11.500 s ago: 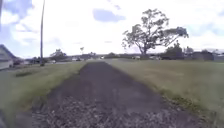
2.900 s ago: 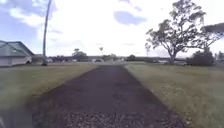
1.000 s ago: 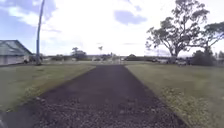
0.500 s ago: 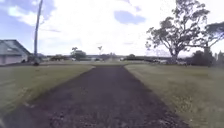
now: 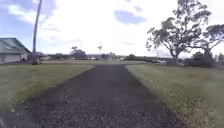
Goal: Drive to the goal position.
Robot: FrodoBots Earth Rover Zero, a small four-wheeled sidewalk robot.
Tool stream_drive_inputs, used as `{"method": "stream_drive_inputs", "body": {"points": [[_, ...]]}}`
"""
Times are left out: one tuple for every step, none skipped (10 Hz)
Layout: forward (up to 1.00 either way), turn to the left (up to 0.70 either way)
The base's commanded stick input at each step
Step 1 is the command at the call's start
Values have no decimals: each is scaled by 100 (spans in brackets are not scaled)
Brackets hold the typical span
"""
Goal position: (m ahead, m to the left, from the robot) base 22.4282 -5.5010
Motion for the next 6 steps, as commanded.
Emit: {"method": "stream_drive_inputs", "body": {"points": [[50,0],[50,0],[50,0],[50,0],[50,0],[50,0]]}}
